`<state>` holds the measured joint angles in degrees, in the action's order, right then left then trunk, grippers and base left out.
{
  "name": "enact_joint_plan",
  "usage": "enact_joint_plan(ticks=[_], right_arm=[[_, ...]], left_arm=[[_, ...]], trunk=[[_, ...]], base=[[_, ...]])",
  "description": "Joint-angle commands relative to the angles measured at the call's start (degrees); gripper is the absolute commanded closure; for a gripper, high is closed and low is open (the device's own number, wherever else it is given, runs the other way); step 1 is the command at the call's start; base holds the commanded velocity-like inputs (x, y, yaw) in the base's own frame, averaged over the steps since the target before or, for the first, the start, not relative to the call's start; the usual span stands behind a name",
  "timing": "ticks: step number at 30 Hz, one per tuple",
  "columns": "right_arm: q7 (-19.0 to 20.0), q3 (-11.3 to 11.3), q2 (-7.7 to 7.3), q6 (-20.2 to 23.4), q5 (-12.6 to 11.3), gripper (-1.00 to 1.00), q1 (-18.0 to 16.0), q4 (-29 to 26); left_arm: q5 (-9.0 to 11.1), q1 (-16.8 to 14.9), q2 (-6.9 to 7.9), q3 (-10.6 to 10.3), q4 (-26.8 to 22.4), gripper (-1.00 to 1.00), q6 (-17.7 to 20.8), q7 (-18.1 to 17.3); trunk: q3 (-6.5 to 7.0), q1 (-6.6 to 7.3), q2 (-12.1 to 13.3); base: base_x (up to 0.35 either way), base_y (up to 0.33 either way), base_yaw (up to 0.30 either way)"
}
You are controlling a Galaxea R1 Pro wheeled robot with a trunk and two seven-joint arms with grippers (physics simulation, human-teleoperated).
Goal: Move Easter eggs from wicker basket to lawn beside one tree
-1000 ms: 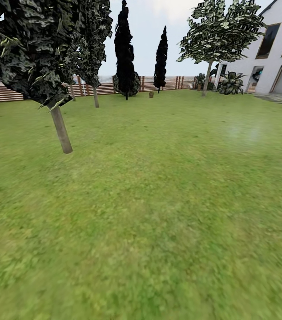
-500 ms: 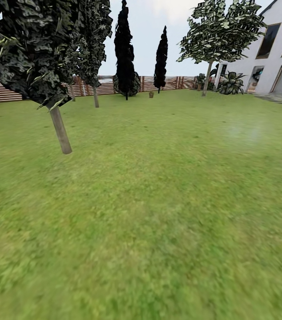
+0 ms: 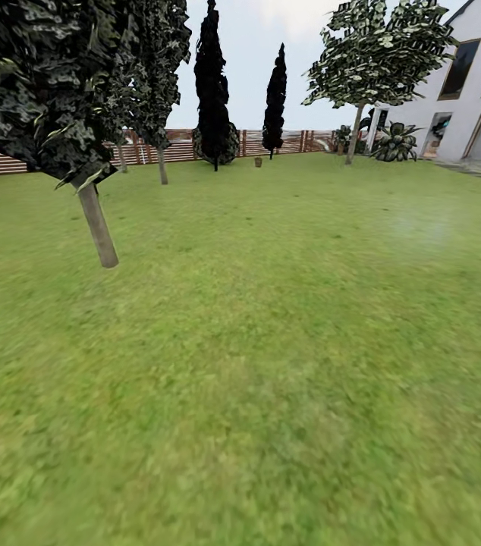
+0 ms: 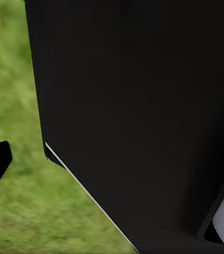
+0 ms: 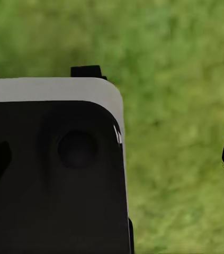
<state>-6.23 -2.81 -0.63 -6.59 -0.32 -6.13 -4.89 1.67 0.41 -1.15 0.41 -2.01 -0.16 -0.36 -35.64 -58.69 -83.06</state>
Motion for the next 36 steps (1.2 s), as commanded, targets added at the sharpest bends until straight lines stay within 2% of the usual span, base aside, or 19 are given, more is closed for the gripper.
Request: enact_joint_plan(ticks=[1, 15, 36], right_arm=[[0.0, -0.27, -0.01, -0.23, -0.04, -1.0, -0.03, 0.05], [-0.01, -0.38, -0.53, -0.18, -0.5, -1.0, -0.03, 0.07], [-0.01, -0.44, -0.19, -0.18, -0.56, -1.0, -0.03, 0.05]], left_arm=[[0.17, 0.03, 0.0, 0.03, -0.1, -1.0, -0.02, -0.01], [0.17, 0.03, 0.01, 0.03, -0.1, -1.0, -0.02, -0.06], [0.17, 0.03, 0.01, -0.05, -0.1, -1.0, 0.0, -0.16]], trunk=[[-0.04, -0.04, -0.02], [-0.04, -0.04, -0.02], [-0.04, -0.04, -0.02]], base=[[0.34, 0.0, 0.0], [0.341, 0.0, 0.0], [0.341, 0.0, 0.0]])
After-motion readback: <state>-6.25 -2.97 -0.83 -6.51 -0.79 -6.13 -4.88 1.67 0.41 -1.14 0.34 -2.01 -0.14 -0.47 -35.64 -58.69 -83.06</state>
